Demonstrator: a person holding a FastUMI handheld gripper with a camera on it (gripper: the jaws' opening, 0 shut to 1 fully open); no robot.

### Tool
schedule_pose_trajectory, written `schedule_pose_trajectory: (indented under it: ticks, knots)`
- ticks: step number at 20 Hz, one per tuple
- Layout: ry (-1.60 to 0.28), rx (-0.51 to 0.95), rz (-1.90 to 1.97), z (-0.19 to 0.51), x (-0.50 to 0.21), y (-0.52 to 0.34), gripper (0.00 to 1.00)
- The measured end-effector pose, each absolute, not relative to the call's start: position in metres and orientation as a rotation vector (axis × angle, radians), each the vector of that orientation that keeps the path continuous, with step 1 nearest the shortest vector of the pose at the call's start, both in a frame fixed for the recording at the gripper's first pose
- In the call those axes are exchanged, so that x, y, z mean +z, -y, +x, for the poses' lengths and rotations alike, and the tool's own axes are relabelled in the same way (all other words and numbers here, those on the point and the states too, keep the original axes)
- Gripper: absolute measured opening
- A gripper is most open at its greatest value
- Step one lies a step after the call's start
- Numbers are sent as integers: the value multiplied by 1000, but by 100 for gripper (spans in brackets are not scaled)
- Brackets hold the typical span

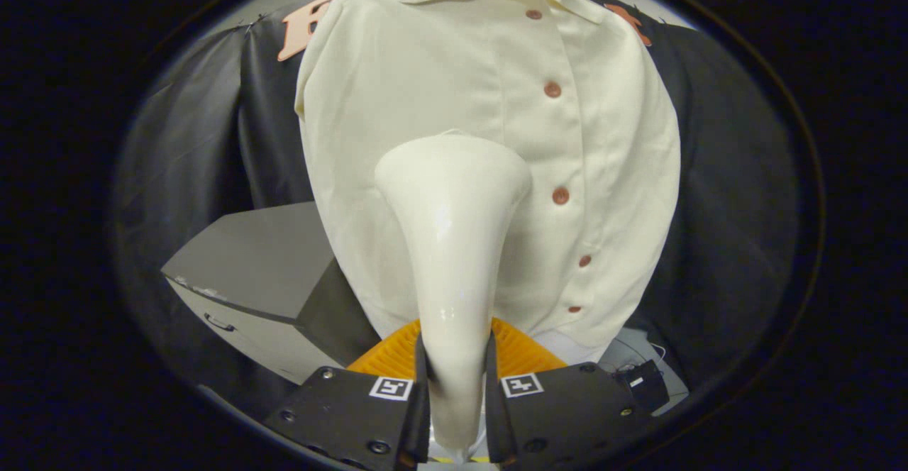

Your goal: Iron the clothes twice with a garment steamer, once on the left side and once on the right side.

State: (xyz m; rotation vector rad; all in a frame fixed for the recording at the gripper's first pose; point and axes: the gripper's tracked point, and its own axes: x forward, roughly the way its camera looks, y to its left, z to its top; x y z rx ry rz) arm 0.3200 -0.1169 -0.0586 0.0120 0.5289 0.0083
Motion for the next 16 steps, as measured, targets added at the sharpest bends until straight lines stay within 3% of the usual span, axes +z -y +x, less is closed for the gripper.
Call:
schedule_pose_trajectory:
  ticks: [16]
  knots:
    - [-834,34,-13,254,-221,124,26]
